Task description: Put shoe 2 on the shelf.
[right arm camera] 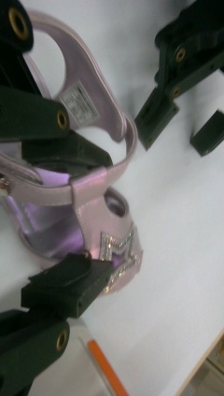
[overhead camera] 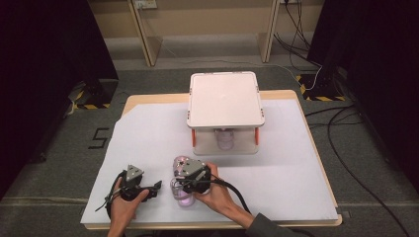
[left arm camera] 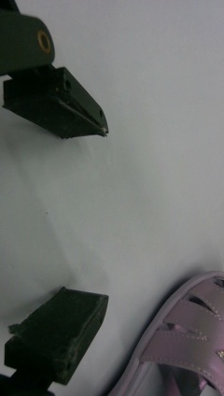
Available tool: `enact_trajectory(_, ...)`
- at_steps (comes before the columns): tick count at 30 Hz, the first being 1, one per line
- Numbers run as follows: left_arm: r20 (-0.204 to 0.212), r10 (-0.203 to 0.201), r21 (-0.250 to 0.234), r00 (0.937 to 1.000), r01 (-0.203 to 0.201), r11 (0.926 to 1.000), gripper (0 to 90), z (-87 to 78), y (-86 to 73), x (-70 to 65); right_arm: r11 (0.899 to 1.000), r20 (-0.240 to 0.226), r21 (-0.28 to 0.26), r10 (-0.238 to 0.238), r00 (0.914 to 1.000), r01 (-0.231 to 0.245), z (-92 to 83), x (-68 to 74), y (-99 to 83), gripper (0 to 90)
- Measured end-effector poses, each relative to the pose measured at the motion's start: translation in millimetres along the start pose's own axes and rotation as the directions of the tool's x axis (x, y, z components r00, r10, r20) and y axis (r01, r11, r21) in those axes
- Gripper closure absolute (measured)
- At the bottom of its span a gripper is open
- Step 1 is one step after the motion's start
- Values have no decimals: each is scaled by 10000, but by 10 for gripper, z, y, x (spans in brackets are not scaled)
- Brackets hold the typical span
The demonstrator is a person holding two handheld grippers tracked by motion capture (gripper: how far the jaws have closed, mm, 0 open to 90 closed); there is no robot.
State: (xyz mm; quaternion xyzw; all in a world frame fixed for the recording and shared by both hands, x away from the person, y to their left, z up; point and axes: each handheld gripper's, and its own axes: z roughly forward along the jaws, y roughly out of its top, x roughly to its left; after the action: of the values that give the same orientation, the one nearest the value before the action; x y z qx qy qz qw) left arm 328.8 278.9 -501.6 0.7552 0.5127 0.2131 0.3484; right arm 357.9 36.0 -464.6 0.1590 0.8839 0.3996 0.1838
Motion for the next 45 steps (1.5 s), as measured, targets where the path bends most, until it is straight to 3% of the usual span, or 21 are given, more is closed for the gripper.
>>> enact_trajectory(3,4,23,16,10000,-23,10000,150,1,2,0,10000,74,-41,54,10000,-53,-8,-11,-16,469)
enact_trajectory(15,33,89,3,10000,-89,10000,153,-9,-7,6,9981,125,31,-621,9980,621,33,0,12,544)
enact_trajectory(18,38,75,6,10000,-75,10000,153,-5,-1,2,9971,279,71,-760,9967,759,28,-8,0,615)
enact_trajectory(20,39,96,1,9999,-96,10000,153,-3,0,0,9946,268,-144,-1025,9944,1029,-17,-37,-24,747)
enact_trajectory(21,44,98,-1,9999,-98,10000,153,-3,-1,1,9946,268,-144,-1025,9944,1029,-17,-37,-24,747)
enact_trajectory(22,43,80,6,10000,-80,10000,154,-5,0,3,9908,394,-268,-1313,9906,1325,-60,-58,-38,802)
enact_trajectory(24,49,94,11,9999,-94,10000,155,-8,0,6,9906,386,-350,-1306,9907,1319,-76,-71,-45,815)
enact_trajectory(29,59,74,-28,10000,-74,10000,157,-10,1,7,9917,84,-908,-910,9958,913,-298,-167,-66,832)
enact_trajectory(30,90,78,-27,9999,-78,10000,158,-12,-2,1,9895,68,-1004,-1039,9946,1040,-415,-180,-56,832)
enact_trajectory(31,90,78,-27,9999,-78,10000,158,-12,-2,1,9895,68,-1004,-1039,9946,1040,-415,-180,-56,832)
enact_trajectory(32,79,82,-55,9999,-82,10000,158,-11,-3,3,9881,-1,-1179,-996,9950,989,-552,-193,-91,832)
enact_trajectory(34,60,104,-22,9999,-104,9999,158,-10,-3,8,9875,26,-1247,-966,9953,961,-603,-199,-113,832)
enact_trajectory(36,82,87,-62,9999,-87,9999,158,-11,1,-2,9875,289,-1276,-896,9956,925,-785,-247,-227,831)
enact_trajectory(39,92,147,-92,9998,-147,9999,158,-18,4,-7,9888,382,-1296,-697,9968,741,-887,-301,-321,831)
enact_trajectory(45,98,138,-117,9999,-137,9998,158,-12,3,-5,9904,1014,-1354,-125,9948,262,-1238,-484,-605,829)
